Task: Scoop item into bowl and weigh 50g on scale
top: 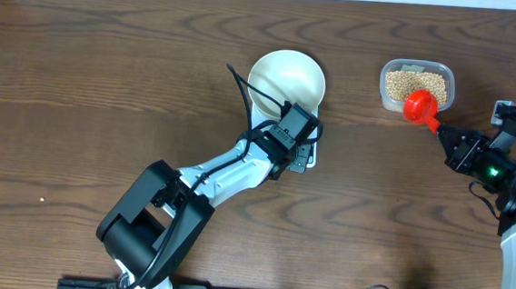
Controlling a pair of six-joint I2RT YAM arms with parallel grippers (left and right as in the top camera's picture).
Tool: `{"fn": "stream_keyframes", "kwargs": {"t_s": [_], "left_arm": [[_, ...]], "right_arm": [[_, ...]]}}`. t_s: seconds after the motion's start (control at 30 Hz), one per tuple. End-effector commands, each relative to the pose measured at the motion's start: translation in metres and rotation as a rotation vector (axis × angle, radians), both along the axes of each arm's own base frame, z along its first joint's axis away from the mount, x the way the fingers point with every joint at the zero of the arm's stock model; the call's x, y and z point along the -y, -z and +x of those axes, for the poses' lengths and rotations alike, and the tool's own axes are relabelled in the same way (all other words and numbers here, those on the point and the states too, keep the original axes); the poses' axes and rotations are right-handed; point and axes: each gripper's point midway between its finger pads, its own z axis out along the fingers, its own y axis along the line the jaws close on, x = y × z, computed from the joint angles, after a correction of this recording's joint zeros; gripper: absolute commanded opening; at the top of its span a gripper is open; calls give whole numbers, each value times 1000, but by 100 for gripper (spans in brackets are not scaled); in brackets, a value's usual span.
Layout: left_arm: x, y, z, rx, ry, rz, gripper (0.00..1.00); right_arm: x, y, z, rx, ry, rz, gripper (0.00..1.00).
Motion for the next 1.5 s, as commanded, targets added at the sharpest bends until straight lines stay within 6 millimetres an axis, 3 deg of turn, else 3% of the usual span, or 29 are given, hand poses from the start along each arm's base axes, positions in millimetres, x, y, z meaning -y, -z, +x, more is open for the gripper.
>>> {"fn": "stream_keyframes", "kwargs": {"t_s": [0.0,0.33,0.97,1.47], "left_arm": [[-3,4,3,9,-19,19,7],[-17,2,15,68,-91,79,7],[-16,3,14,61,-89,74,7],[-11,25,0,18,-56,113,7]], "right_arm": [[2,-1,1,11,-6,-18,1],[2,-1,1,11,-6,-18,1],[2,-1,1,11,-6,-18,1],[2,-1,1,11,-6,-18,1]]}}
